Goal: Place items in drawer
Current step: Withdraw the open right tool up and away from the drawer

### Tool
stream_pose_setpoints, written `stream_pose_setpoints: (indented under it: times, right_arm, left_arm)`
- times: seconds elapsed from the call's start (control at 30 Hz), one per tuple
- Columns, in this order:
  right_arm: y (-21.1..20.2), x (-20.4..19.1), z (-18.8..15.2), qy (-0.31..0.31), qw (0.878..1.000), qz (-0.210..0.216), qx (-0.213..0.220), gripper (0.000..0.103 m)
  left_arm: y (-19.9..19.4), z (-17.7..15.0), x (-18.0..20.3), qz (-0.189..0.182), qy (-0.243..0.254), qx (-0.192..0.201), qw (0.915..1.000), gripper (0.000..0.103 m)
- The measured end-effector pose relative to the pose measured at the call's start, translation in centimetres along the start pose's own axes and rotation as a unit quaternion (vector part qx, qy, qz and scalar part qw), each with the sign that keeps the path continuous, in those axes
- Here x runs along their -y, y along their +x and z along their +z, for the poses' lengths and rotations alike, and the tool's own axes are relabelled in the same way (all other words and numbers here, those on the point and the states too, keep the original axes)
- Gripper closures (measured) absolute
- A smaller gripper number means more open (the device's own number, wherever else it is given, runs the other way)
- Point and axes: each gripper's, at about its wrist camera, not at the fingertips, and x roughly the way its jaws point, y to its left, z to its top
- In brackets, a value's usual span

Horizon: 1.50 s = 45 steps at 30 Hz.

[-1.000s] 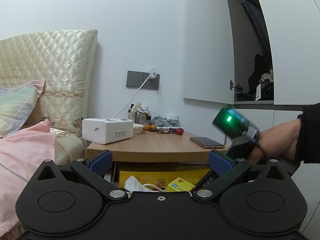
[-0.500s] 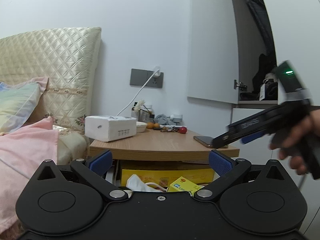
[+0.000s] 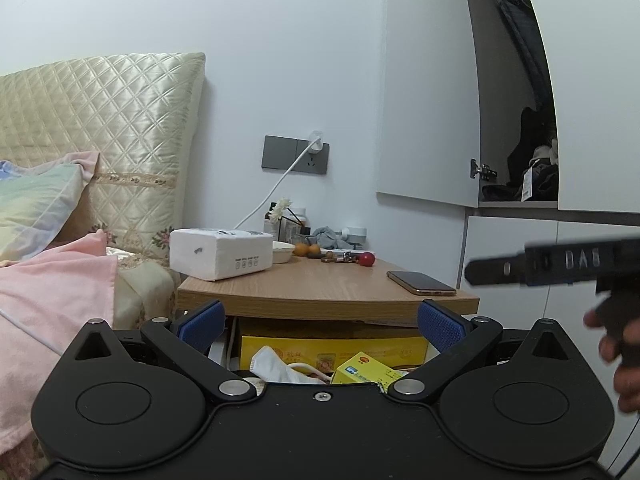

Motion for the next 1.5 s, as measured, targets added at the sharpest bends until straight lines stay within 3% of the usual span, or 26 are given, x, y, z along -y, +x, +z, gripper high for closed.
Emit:
stream_pose_setpoints:
  times: [0.3, 0.43, 0.73, 0.93, 1.27, 1.5]
  right_arm:
    - [-0.4, 0.2, -2.5, 0.027, 0.998, 0.004, 0.060, 0.000]
    - [-0.7, -0.4, -2.8, -0.003, 0.996, -0.003, 0.084, 0.000]
    - [-1.5, -0.7, -3.7, -0.001, 0.998, 0.008, 0.069, 0.000]
    - [-2.8, -1.2, -4.9, 0.014, 0.998, 0.021, 0.064, 0.000]
    - [-5.9, -0.4, -5.6, 0.039, 0.994, 0.017, 0.101, 0.000]
    - [-8.2, -0.1, -6.2, 0.056, 0.992, 0.009, 0.115, 0.005]
  left_arm:
    - [0.3, 0.0, -0.1, 0.005, 0.000, -0.002, 1.0000, 0.001]
    - [0.6, 0.0, -0.4, 0.011, -0.005, -0.005, 0.9999, 0.001]
    - [0.4, -0.1, -0.3, 0.004, -0.008, -0.001, 1.0000, 0.001]
    - [-0.5, 0.0, 0.5, 0.019, 0.009, 0.017, 0.9996, 0.001]
    - [-3.1, 0.1, 0.7, 0.050, 0.000, 0.036, 0.9981, 0.001]
    - [-4.7, -0.4, 2.2, 0.061, 0.024, 0.040, 0.9971, 0.001]
